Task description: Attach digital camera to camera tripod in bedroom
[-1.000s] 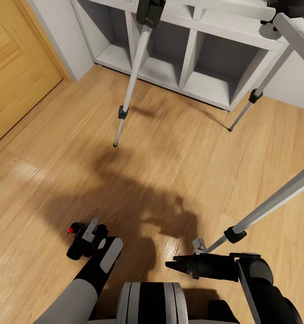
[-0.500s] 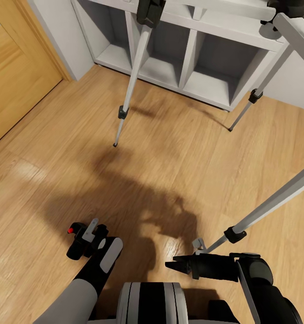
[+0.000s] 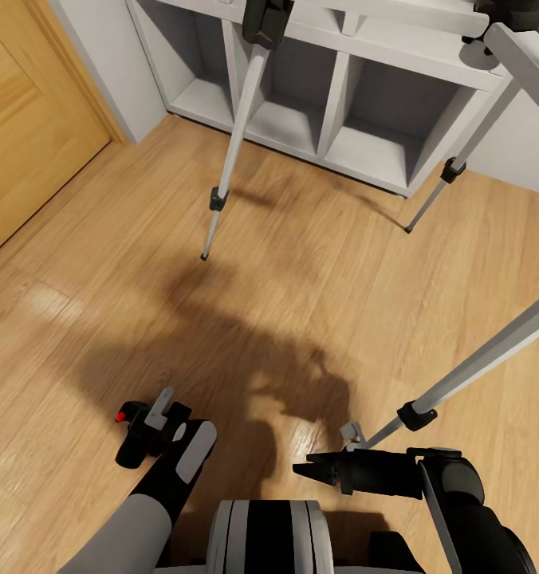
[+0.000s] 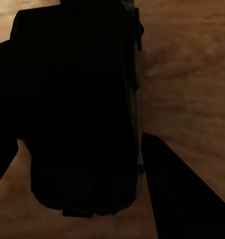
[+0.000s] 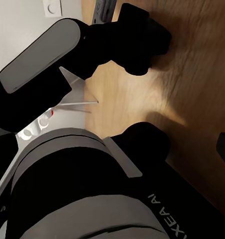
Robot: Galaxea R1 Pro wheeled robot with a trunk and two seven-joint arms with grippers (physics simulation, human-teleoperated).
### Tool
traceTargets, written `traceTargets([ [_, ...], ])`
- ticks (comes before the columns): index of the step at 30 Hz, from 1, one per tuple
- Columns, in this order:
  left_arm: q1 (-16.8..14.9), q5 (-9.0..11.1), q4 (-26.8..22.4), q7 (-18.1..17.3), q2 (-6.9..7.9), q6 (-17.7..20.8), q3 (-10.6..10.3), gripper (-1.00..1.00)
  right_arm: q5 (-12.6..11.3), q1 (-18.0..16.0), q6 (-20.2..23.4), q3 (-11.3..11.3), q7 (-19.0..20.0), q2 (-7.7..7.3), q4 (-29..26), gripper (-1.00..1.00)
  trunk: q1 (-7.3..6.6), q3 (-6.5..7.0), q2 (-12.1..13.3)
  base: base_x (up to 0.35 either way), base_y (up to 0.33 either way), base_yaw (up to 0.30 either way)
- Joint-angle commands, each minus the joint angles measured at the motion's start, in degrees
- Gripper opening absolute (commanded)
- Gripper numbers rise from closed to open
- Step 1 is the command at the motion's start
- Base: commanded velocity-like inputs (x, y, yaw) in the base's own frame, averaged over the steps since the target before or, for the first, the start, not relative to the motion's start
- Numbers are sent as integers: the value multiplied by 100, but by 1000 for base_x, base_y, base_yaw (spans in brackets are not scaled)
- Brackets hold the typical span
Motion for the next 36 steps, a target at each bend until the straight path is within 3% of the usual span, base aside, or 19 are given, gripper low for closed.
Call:
traceTargets([
  [1,-2,14,-5,31,7,2,-20,-100,37,-3,48,-6,45,1,-4,100,-1,-3,-1,0,0,0],
  [8,-2,-74,-148,88,-10,23,-33,-100,37,-2,48,-17,53,1,-4,100,-1,-3,-1,0,0,0],
  [11,-2,-200,-488,363,-28,35,-58,-100,37,1,48,-27,53,1,-4,100,-1,-3,-1,0,0,0],
  [12,-2,-1479,-2878,2677,-49,2066,-2209,-100,29,-3,48,-85,58,3,-4,100,-1,-3,-1,0,0,0],
  [14,-2,-1360,-3023,2739,-49,2177,-2373,-100,3,-3,48,-90,60,2,-4,100,-1,-3,-1,0,0,0],
  [15,-2,-1101,-3094,2768,-49,2231,-2449,-100,-15,-3,48,-93,62,1,-4,100,-1,-3,-1,0,0,0],
  [18,-2,-870,-3122,2778,-49,2253,-2491,-100,-24,-3,48,-90,64,1,-4,100,-1,-3,-1,0,0,0],
  [22,-2,-787,-3087,2777,-49,2253,-2641,-100,-25,-3,48,-87,69,1,-4,100,-1,-3,-1,0,0,0],
  [27,-2,-739,-3061,2795,-49,2252,-3133,-100,-24,-3,48,-82,68,1,-4,100,-1,-3,-1,0,0,0],
  [30,-2,-661,-3053,2799,-49,2252,-3316,-100,-24,-3,48,-82,64,1,-4,100,-1,-3,-1,0,0,0],
  [36,-2,-219,-3046,2800,-45,2252,-3471,-100,-24,-3,48,-84,63,1,-4,100,-1,-3,-1,0,0,0],
])
